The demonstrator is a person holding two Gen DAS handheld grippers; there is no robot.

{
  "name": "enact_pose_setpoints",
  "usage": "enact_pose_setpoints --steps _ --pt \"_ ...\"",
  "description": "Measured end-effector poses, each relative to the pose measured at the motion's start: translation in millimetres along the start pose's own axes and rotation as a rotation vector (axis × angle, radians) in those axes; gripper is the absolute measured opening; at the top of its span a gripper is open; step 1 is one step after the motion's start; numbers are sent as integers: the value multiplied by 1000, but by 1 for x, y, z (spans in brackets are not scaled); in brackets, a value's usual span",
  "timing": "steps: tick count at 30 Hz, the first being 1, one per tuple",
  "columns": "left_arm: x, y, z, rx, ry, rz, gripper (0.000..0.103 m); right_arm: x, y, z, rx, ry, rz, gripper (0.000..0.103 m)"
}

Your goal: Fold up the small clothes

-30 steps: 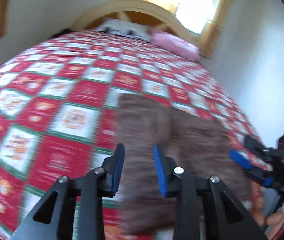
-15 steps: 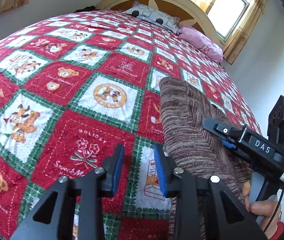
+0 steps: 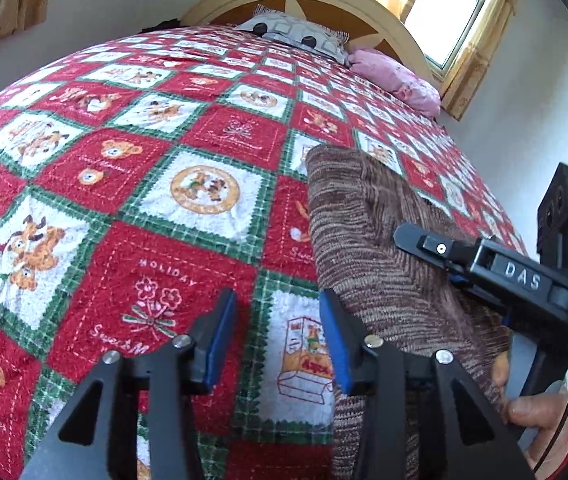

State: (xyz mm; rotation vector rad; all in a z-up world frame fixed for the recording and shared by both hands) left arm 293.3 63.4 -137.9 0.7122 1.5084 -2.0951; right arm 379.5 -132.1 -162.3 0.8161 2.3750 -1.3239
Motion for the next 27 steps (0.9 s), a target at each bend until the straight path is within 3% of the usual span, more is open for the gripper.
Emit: enact_pose_setpoints --steps 5,10,14,18,22,27 --pt "0 2 -6 41 -34 7 49 4 2 -7 44 -82 20 19" --pt "0 0 -6 52 -45 12 50 5 -3 -21 107 -161 64 12" --pt "-3 -2 -1 33 -47 1 54 -3 -23 -40 107 -233 106 12" --pt "-12 -8 15 72 -38 16 56 -14 -55 -47 134 -312 152 12" --pt "-20 -11 47 49 82 36 56 -25 -90 -32 184 -374 173 12" --pt "-19 -11 76 79 150 42 61 -36 -128 29 295 -396 148 11"
Point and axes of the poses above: each gripper's, at about its wrist camera, not at the fingertips, and y roughly the way its jaws point, z to its right, x to its underside, the point moved 5 cm from there along y, roughly the way its jaws point, and after that the axes turned 7 degrees about y, right-handed, at the moved point
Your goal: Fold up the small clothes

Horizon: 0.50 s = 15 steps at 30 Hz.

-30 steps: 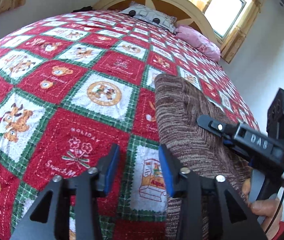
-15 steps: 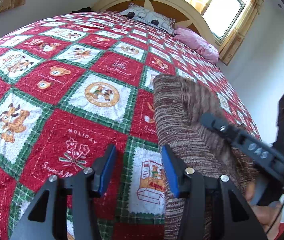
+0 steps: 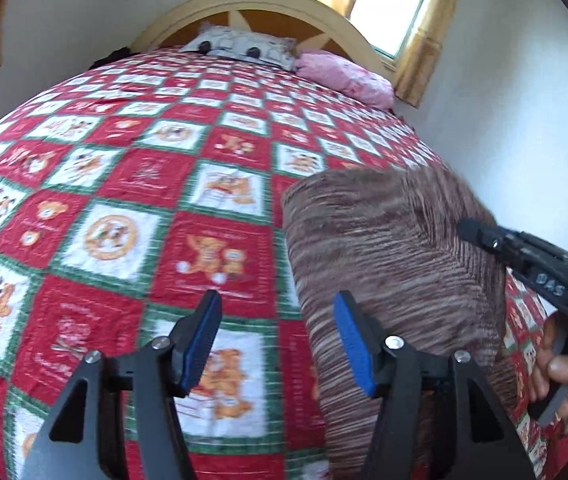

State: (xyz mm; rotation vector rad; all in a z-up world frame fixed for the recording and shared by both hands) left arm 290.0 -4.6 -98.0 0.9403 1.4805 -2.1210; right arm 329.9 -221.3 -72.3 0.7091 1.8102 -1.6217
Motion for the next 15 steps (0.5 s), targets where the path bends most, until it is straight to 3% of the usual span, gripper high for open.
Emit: enact_pose_setpoints --steps 7,11,15 --pt "15 24 28 -6 74 -67 61 38 22 84 39 174 -82 11" --pt "29 33 33 -43 101 -107 61 53 37 90 17 216 -94 11" --pt "32 26 27 -21 68 -114 61 53 31 91 19 258 -94 15"
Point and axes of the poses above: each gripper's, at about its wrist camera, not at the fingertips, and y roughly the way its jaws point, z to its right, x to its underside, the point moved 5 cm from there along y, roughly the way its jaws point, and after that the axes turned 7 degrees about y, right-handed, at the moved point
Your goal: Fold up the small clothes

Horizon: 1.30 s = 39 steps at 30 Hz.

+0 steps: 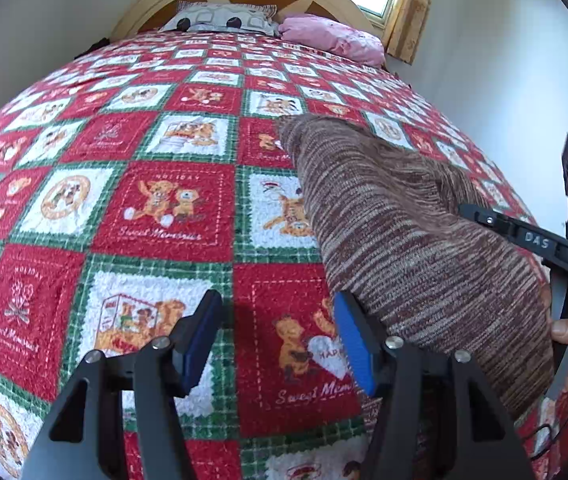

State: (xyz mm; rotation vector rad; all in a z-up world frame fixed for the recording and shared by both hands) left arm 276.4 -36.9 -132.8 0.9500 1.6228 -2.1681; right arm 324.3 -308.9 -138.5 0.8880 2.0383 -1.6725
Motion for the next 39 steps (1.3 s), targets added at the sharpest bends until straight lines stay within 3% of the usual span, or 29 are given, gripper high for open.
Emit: enact_pose_setpoints --steps 3,4,5,7,9,13,17,20,27,28,30,31,34,39 --pt "10 -8 -2 10 2 11 61 4 -27 12 -47 153 12 17" --pt "14 -9 -1 13 4 15 61 10 -39 14 -93 209 24 24" --pt "17 -12 -2 21 4 21 61 18 -54 15 -150 265 38 37" --pt "20 -14 -1 35 -2 29 66 39 -81 12 -218 320 84 50" --pt "20 -13 0 34 -4 29 66 59 -96 2 -265 338 111 51" --pt "20 -13 2 32 5 34 68 82 -90 -15 -359 387 52 51" --pt "23 -16 -7 90 -52 55 68 95 -64 -32 -188 314 3 50" --pt "23 -17 -13 132 -99 70 68 97 -59 -35 -215 350 12 50" --pt "22 -15 -7 118 -77 64 71 96 -51 -45 -180 354 39 52" --pt "22 -15 -7 117 -76 64 72 96 -50 -48 -175 335 44 48" --pt "22 -15 -7 119 -76 64 72 94 -46 -48 -163 306 41 16" --pt "22 -15 -7 120 -76 64 72 94 -41 -46 -168 306 19 9" --pt "22 -15 -7 130 -78 65 74 93 -43 -39 -205 344 9 6" --pt "23 -15 -7 129 -74 62 75 72 -77 -35 -170 258 73 5"
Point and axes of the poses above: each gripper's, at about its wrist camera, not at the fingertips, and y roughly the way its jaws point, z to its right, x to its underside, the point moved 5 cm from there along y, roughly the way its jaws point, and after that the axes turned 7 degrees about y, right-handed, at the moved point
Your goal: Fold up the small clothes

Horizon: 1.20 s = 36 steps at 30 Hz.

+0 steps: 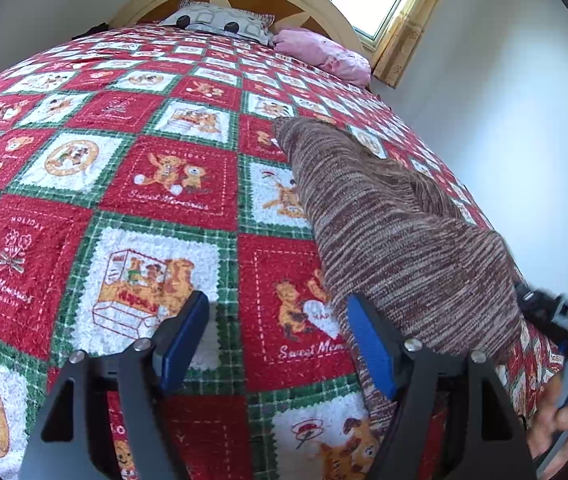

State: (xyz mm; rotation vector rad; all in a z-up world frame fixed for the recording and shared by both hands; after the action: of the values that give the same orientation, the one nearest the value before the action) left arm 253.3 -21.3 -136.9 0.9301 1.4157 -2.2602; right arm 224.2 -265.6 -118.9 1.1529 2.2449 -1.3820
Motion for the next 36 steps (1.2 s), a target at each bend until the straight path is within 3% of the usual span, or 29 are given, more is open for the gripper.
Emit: enact_pose_setpoints --steps 4,8,11,12,15,16,20,21,23,26,30,31,32,34,36 --pt "0 0 1 -8 8 -2 75 -18 -25 3 70 -95 -13 5" --pt "0 2 2 -11 19 -7 77 -10 -33 13 196 -232 -67 5" --pt "0 2 4 -20 35 -14 78 13 -19 30 206 -223 -157 6" --pt "0 2 4 -22 40 -16 79 16 -18 36 205 -206 -150 6" --pt "1 1 6 -22 52 -20 79 12 -28 50 153 -102 -132 18" --pt "2 -1 6 -18 55 -22 79 8 -36 55 146 -55 -119 27" --pt "11 -14 22 31 125 -42 79 1 -81 58 114 -7 20 54" --pt "15 -17 28 39 151 -47 79 2 -89 56 106 -17 51 54" --pt "24 -22 45 37 232 -52 79 10 -92 48 92 -72 61 54" --pt "30 -21 65 17 334 -65 79 26 -66 30 125 -200 -13 54" --pt "27 -8 66 -50 330 -91 83 33 -37 14 192 -361 6 53" --pt "25 -7 64 -51 312 -92 84 32 -31 11 212 -397 18 43" --pt "25 -6 63 -61 303 -97 84 32 -24 9 221 -432 9 27" --pt "26 -8 65 -76 320 -94 85 32 -14 8 237 -460 -33 11" --pt "29 -12 68 -99 369 -80 85 29 -17 8 175 -414 -98 9"
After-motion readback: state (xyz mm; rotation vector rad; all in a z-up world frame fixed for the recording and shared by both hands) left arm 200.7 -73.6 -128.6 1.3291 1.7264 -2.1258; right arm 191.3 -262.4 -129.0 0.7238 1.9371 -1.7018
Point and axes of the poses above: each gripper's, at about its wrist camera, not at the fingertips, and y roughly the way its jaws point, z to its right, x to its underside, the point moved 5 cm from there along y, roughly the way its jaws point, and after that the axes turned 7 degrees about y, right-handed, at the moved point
